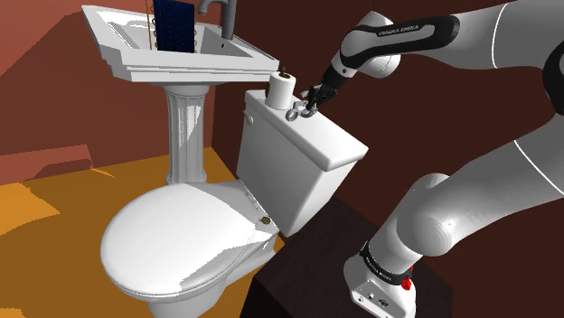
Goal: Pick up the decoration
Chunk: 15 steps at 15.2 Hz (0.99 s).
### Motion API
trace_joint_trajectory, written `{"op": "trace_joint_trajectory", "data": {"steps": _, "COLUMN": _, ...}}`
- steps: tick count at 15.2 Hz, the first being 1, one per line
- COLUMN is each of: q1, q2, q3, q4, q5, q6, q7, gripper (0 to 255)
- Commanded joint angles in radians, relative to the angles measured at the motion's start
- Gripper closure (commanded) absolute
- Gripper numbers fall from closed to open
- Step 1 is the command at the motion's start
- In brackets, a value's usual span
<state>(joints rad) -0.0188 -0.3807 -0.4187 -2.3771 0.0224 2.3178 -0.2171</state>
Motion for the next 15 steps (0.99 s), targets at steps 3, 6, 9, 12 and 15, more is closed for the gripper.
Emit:
{"op": "trace_joint_trajectory", "data": {"steps": 3, "q1": 0.0, "q2": -0.002, "q3": 0.002, "q4": 0.01, "q5": -0.001, "q6": -0.013, "q7": 0.002, "gripper": 255}}
{"op": "trace_joint_trajectory", "data": {"steps": 6, "q1": -0.002, "q2": -0.013, "q3": 0.008, "q4": 0.042, "q5": -0.006, "q6": -0.054, "q7": 0.011, "gripper": 255}}
{"op": "trace_joint_trajectory", "data": {"steps": 9, "q1": -0.003, "q2": -0.022, "q3": 0.014, "q4": 0.075, "q5": -0.01, "q6": -0.095, "q7": 0.019, "gripper": 255}}
{"op": "trace_joint_trajectory", "data": {"steps": 12, "q1": -0.004, "q2": -0.029, "q3": 0.02, "q4": 0.109, "q5": -0.013, "q6": -0.136, "q7": 0.027, "gripper": 255}}
{"op": "trace_joint_trajectory", "data": {"steps": 15, "q1": -0.004, "q2": -0.033, "q3": 0.025, "q4": 0.145, "q5": -0.015, "q6": -0.176, "q7": 0.033, "gripper": 255}}
